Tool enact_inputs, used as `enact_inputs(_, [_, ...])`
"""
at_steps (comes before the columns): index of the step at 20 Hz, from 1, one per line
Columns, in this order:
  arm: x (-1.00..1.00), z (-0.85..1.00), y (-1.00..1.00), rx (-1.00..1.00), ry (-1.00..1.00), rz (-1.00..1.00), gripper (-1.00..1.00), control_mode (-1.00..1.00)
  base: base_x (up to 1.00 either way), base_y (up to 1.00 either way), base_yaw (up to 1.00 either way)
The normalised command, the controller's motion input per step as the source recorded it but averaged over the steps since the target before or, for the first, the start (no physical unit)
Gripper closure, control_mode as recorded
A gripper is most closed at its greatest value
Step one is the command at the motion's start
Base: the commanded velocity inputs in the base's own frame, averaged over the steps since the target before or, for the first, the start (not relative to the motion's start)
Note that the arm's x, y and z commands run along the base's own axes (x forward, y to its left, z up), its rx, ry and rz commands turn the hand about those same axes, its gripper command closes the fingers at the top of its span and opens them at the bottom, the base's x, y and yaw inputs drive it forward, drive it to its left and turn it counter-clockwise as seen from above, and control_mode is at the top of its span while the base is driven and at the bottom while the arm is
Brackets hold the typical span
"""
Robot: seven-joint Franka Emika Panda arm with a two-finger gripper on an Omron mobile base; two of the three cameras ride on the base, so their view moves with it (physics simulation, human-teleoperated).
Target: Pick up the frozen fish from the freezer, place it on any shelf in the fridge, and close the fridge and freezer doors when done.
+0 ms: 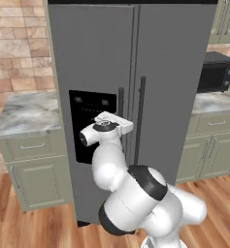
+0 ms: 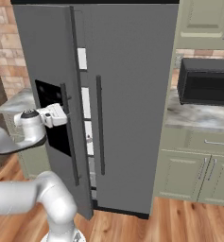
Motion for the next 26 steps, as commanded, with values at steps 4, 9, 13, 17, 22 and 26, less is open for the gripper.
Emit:
enact_inputs(4, [0.28,0.04,0.00,0.00,-0.02,0.00,-1.00,-1.00,0.00,0.00,0.00])
enact_inputs(9, [0.48,0.00,-0.08,0.00,0.00,0.00,-1.00,-1.00,0.00,0.00,0.00])
enact_inputs(13, [0.45,0.00,-0.14,0.00,0.00,0.00,-1.00,-1.00,0.00,0.00,0.00])
enact_inputs(17, [0.45,0.00,-0.13,0.00,0.00,0.01,-1.00,-1.00,0.00,0.00,0.00])
enact_inputs(22, [0.42,0.00,-0.10,0.00,0.00,0.01,-1.00,-1.00,0.00,0.00,0.00])
enact_inputs(26, [0.41,0.00,0.00,0.00,0.00,0.00,-1.00,-1.00,0.00,0.00,0.00])
